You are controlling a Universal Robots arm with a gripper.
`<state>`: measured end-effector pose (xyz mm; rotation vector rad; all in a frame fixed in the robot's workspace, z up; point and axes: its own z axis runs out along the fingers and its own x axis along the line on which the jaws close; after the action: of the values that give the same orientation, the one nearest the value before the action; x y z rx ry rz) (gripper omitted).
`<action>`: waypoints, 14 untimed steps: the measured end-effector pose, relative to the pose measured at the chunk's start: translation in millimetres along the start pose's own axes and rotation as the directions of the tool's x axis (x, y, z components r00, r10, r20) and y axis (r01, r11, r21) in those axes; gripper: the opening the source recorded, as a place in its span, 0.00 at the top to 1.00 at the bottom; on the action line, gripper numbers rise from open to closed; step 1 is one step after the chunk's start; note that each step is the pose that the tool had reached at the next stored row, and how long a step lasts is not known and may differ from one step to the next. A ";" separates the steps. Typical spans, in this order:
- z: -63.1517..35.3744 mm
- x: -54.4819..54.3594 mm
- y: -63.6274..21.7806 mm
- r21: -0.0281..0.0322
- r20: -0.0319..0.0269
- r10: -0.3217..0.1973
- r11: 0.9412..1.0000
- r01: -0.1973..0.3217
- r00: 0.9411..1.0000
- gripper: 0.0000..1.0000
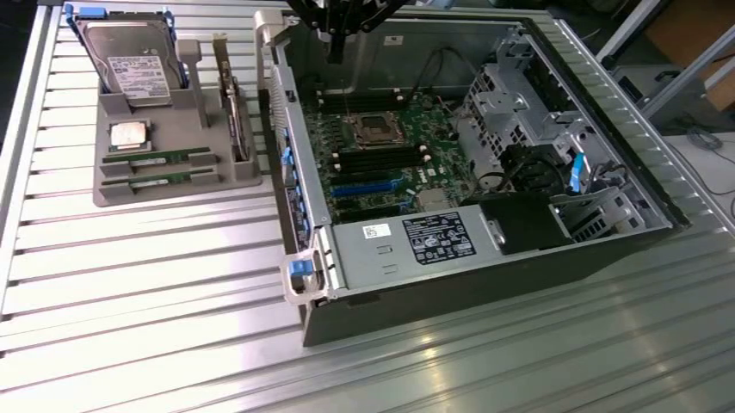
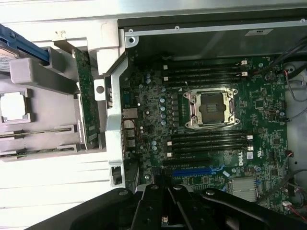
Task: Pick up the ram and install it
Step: 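Reach for the ram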
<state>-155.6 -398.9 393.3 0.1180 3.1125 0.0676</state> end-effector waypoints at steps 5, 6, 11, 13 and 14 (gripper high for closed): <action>-0.1 2.5 -0.2 0.000 0.000 0.000 1.000 0.000 1.000 0.89; -0.1 3.0 -0.2 0.000 0.000 0.000 1.000 0.000 1.000 0.89; -0.2 6.5 -0.5 0.000 0.000 0.000 1.000 0.000 1.000 0.89; -0.2 7.8 -0.6 0.000 0.000 0.000 1.000 0.000 1.000 0.89; -0.2 8.8 -0.6 0.000 0.000 0.000 1.000 0.000 1.000 0.89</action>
<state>-164.4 -398.9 393.3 0.1181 3.1125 0.0676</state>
